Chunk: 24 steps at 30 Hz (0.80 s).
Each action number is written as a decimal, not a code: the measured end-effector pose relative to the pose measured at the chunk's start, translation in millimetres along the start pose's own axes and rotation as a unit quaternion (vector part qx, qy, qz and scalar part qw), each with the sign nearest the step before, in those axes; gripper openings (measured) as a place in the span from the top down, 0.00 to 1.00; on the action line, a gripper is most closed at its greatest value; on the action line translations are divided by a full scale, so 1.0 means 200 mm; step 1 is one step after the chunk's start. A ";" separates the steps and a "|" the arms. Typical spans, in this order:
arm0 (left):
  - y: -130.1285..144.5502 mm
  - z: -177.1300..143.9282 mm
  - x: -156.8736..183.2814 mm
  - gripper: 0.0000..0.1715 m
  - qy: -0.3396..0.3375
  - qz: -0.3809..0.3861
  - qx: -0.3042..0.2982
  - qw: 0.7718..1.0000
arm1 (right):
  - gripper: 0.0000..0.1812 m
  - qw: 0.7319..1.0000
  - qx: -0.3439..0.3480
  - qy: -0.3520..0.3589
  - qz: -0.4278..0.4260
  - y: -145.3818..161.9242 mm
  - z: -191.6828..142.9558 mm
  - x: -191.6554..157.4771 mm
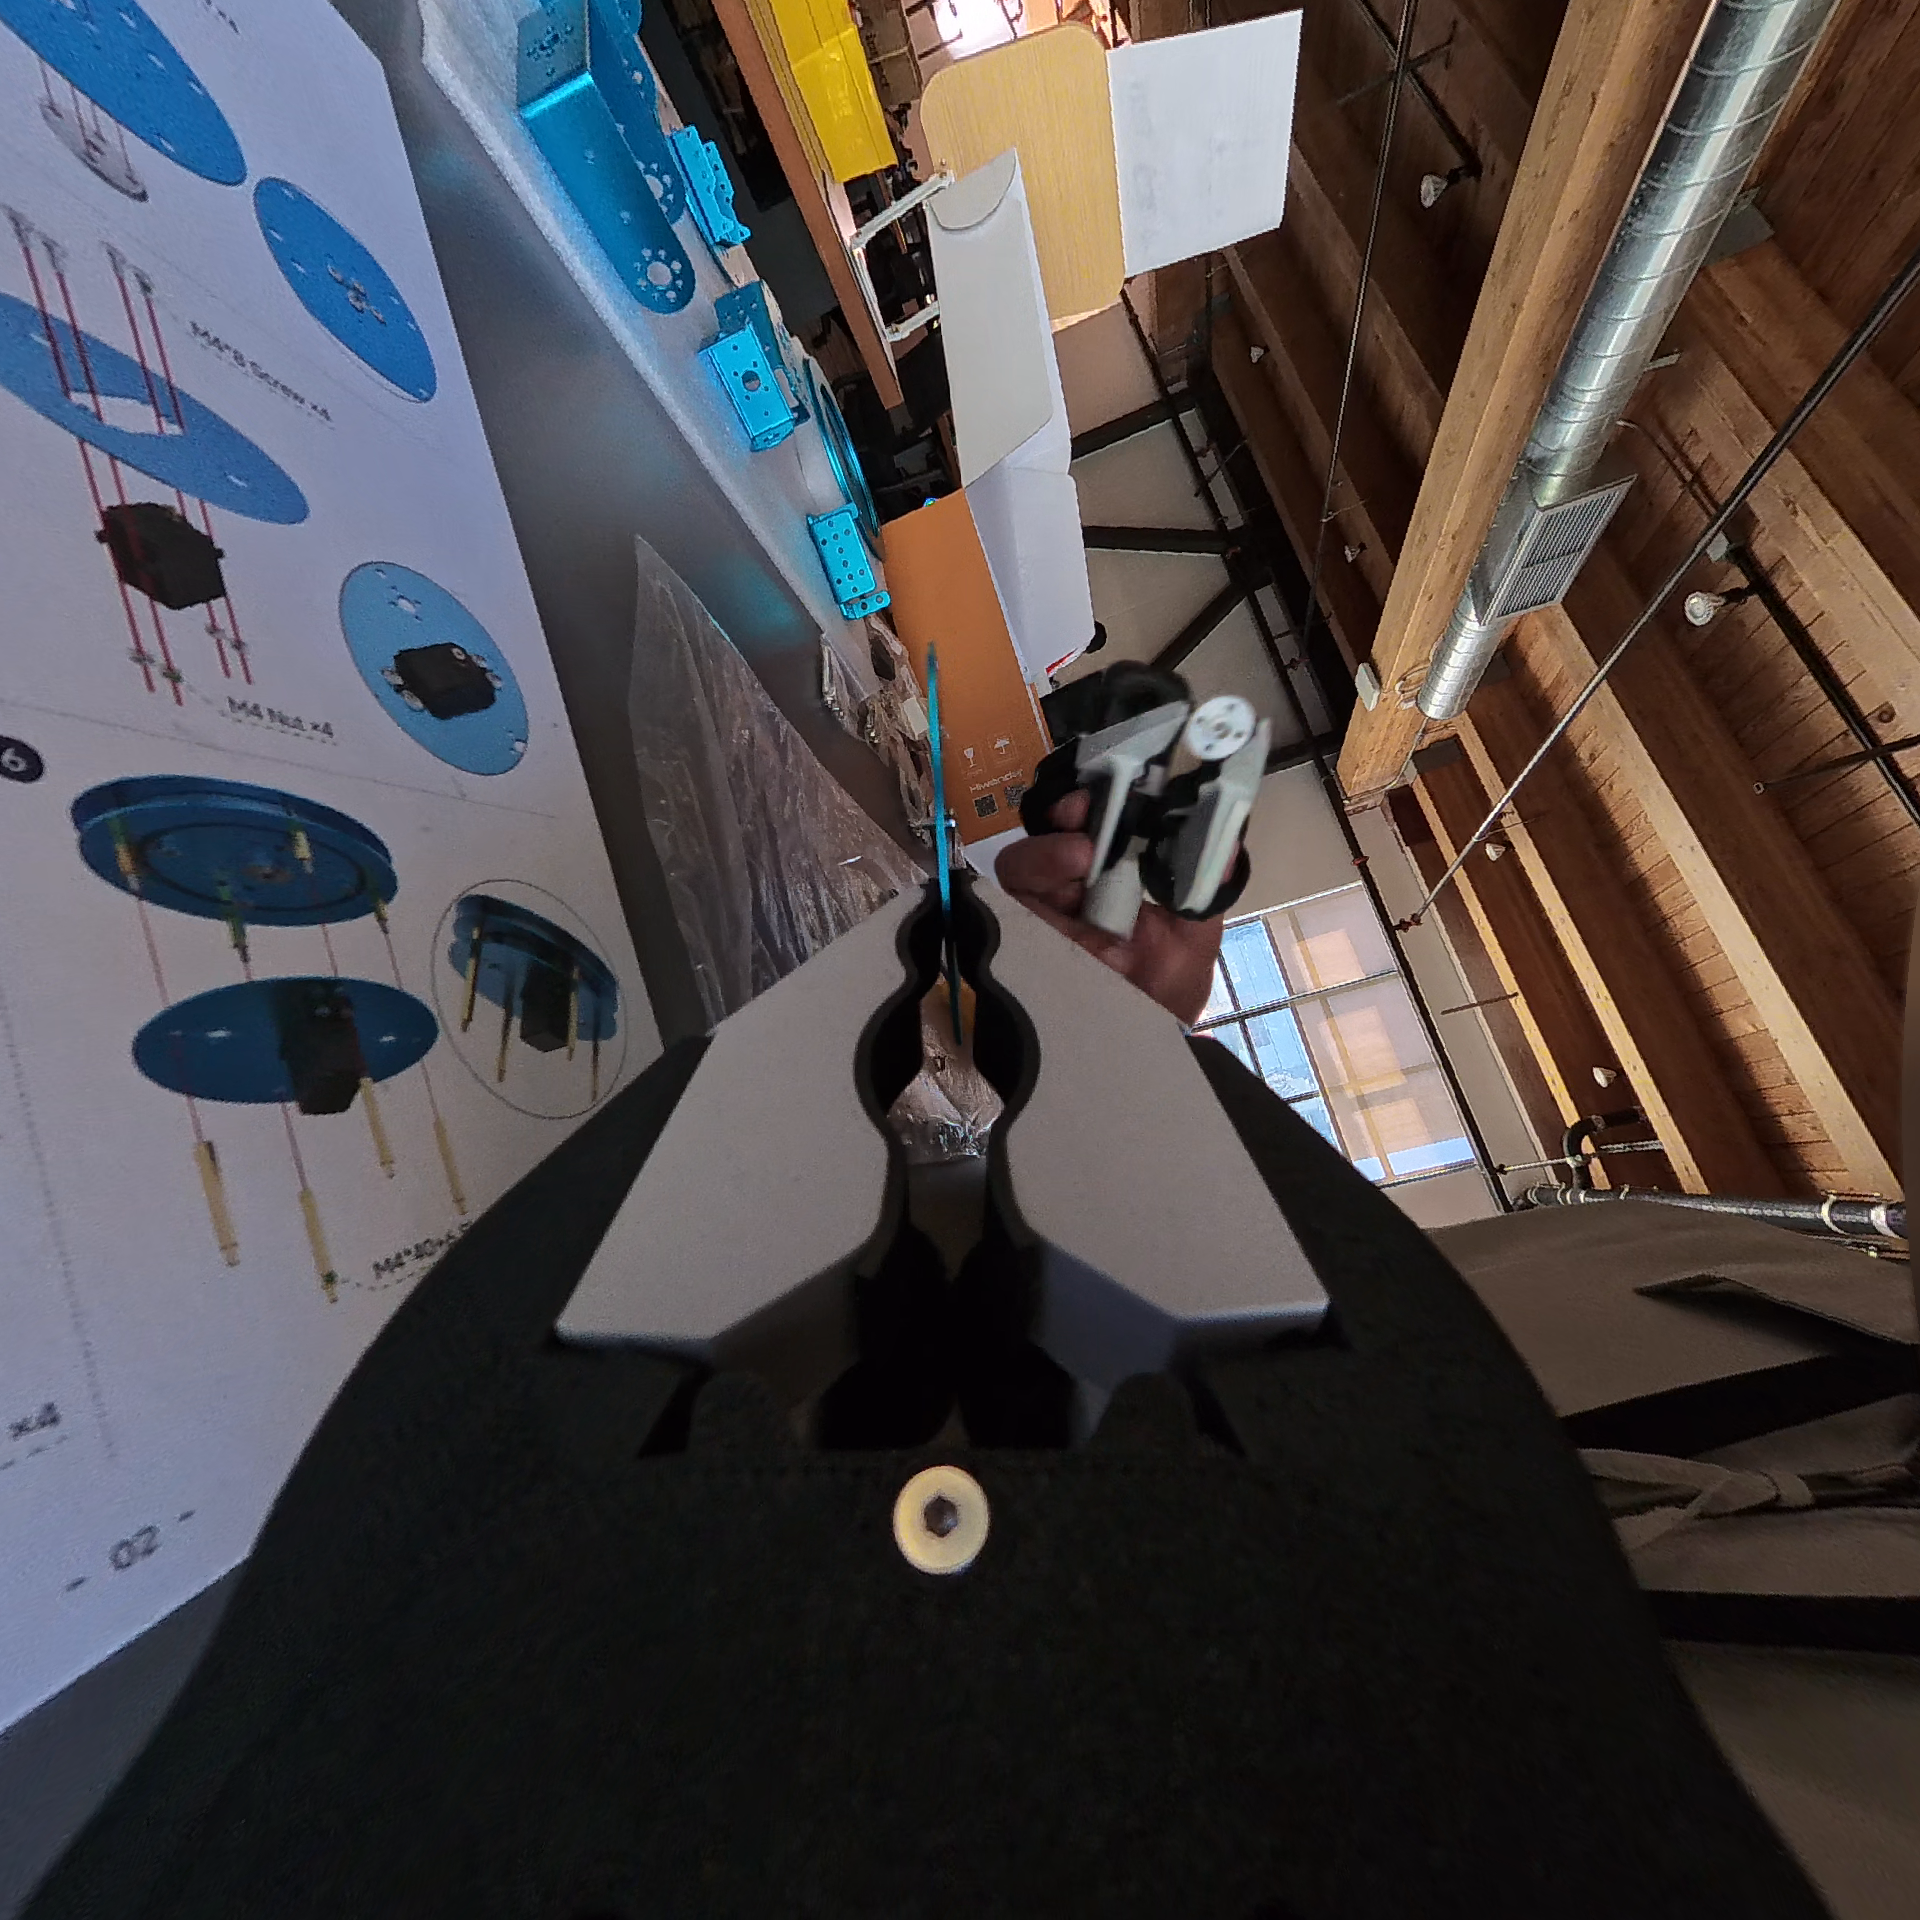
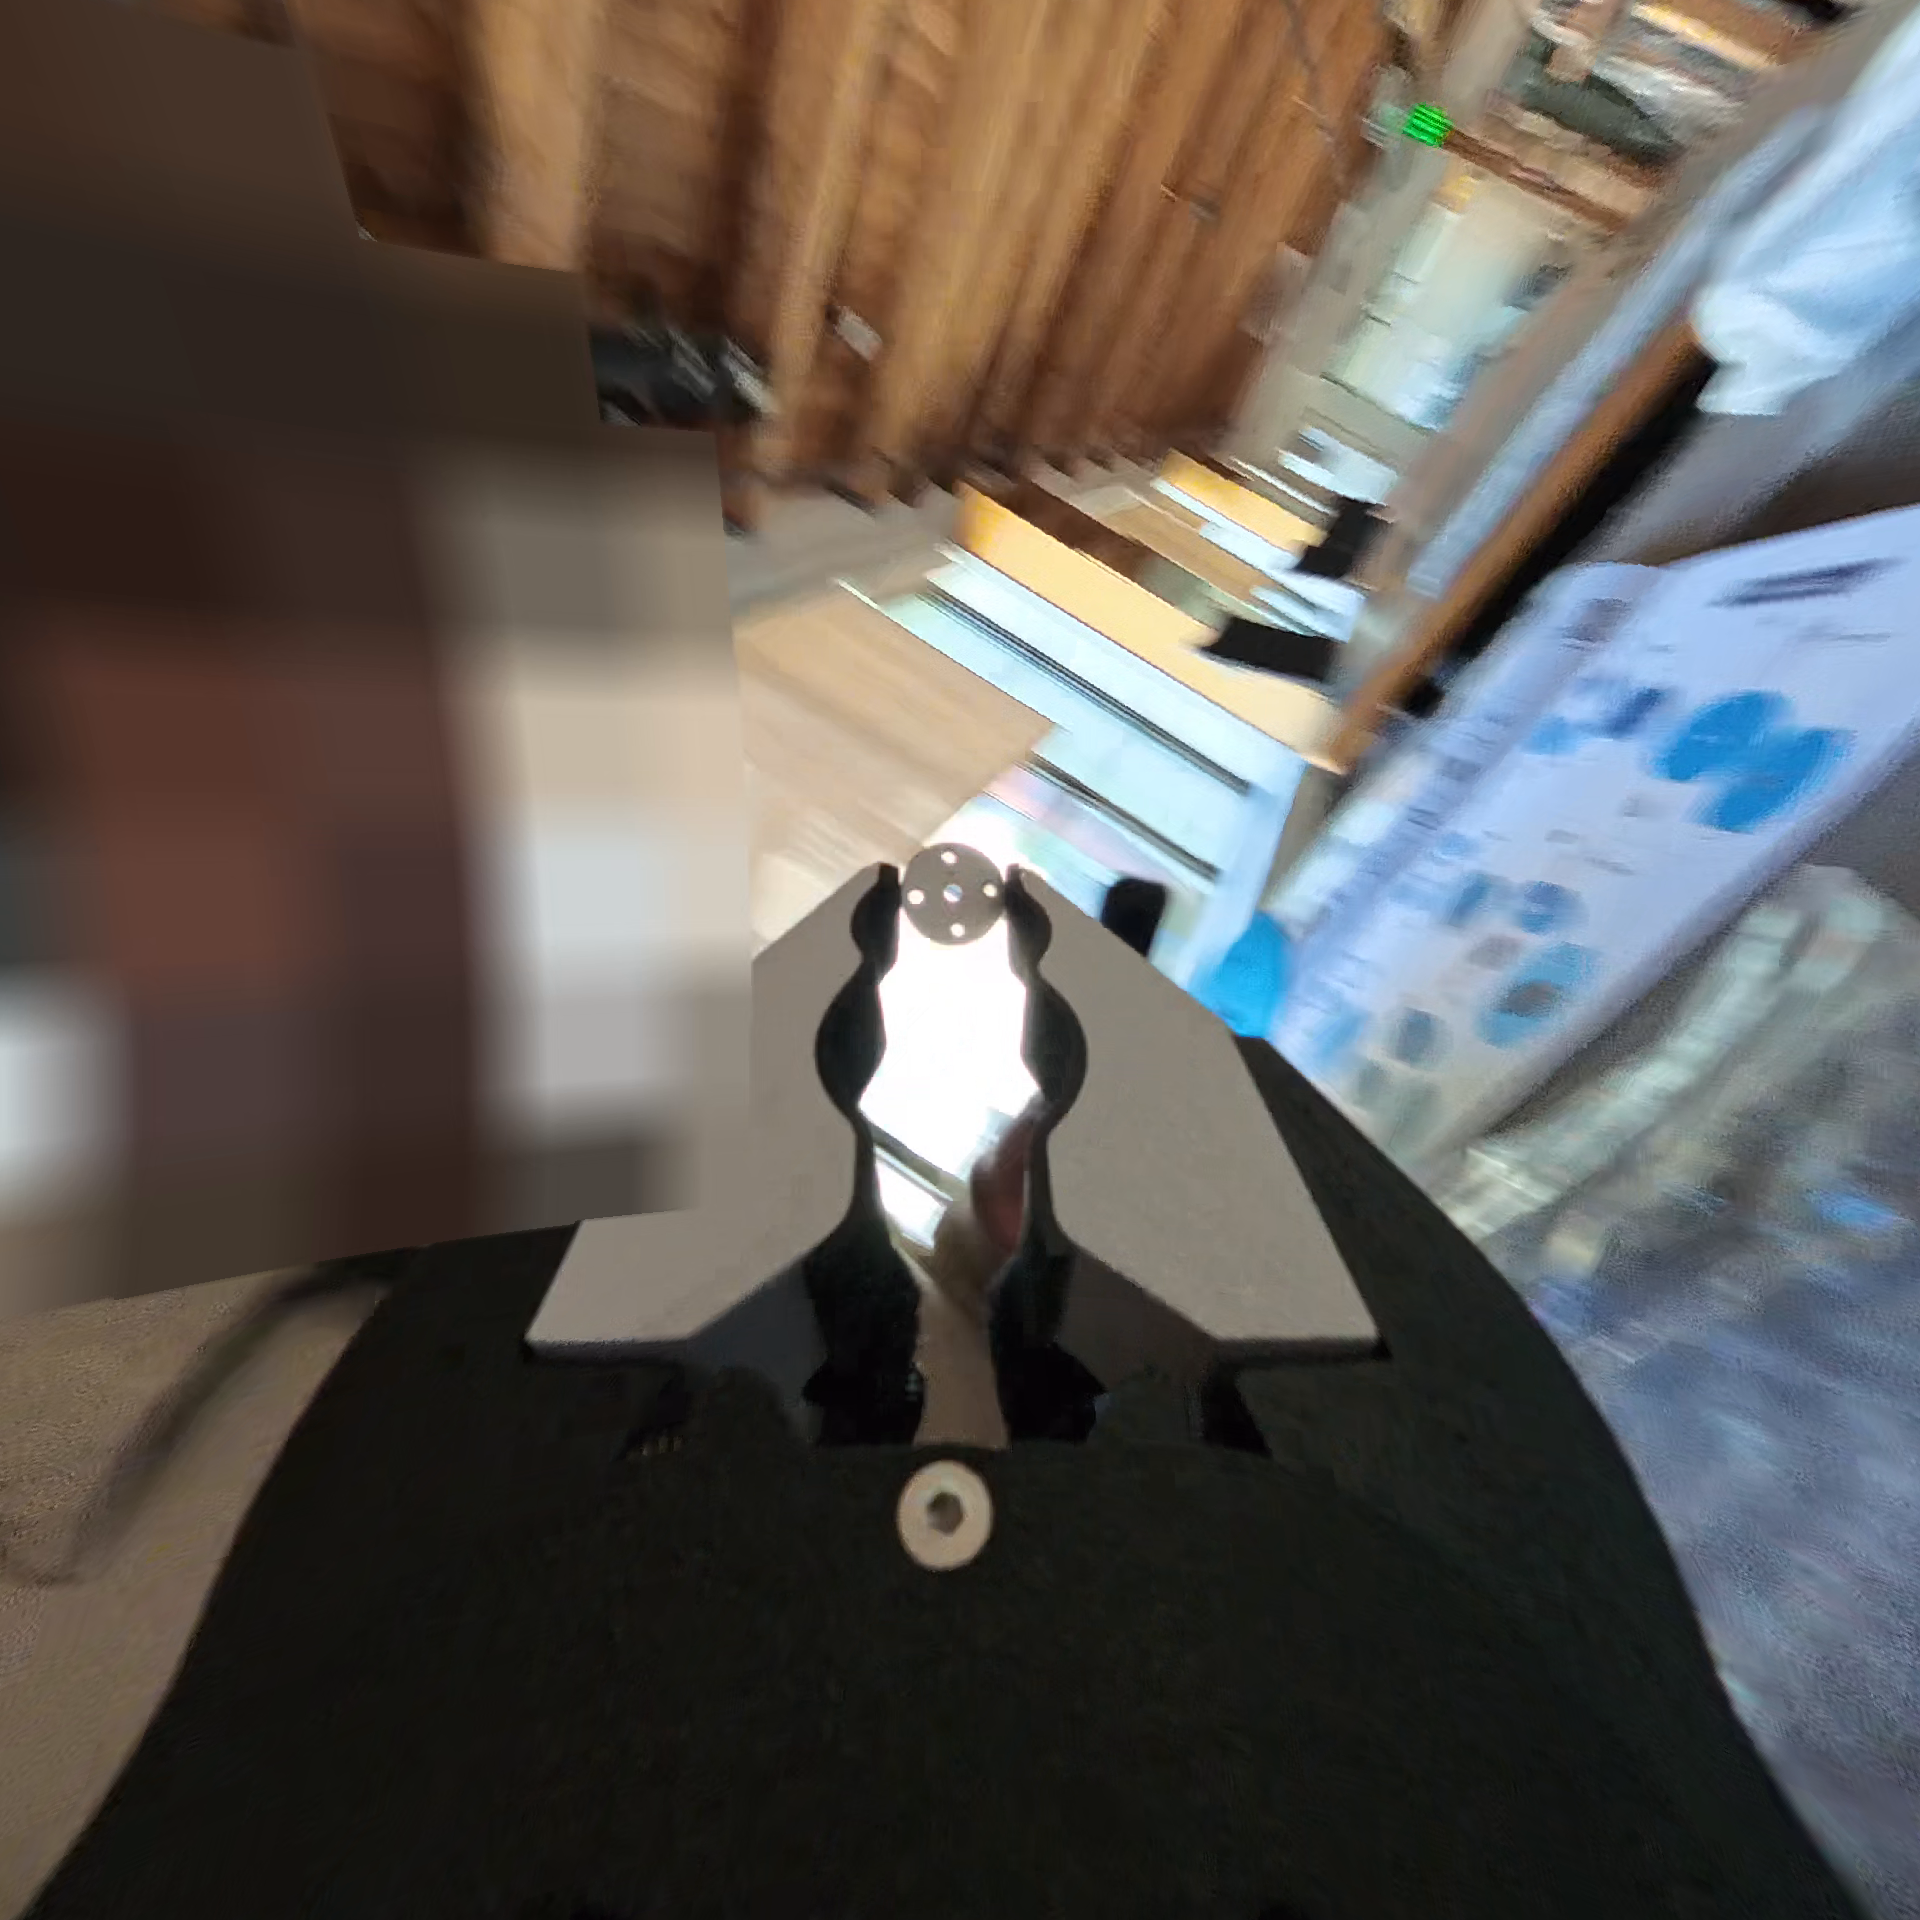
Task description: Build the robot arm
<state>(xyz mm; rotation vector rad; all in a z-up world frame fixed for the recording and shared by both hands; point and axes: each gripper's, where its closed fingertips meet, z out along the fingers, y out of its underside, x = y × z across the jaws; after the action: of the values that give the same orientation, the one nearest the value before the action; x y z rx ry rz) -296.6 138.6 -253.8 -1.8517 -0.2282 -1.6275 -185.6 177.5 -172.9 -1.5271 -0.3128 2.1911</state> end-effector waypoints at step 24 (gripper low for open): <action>0.10 0.07 -0.05 0.99 -0.025 -0.029 -0.027 0.999 | 0.89 0.693 -0.380 0.443 -0.422 0.54 -0.28 0.57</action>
<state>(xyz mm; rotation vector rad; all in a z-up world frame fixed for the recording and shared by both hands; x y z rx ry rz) -276.5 134.4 -270.2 -1.9445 -0.2630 -1.6433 -191.3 133.6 -334.0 -2.0214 -1.3444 0.4377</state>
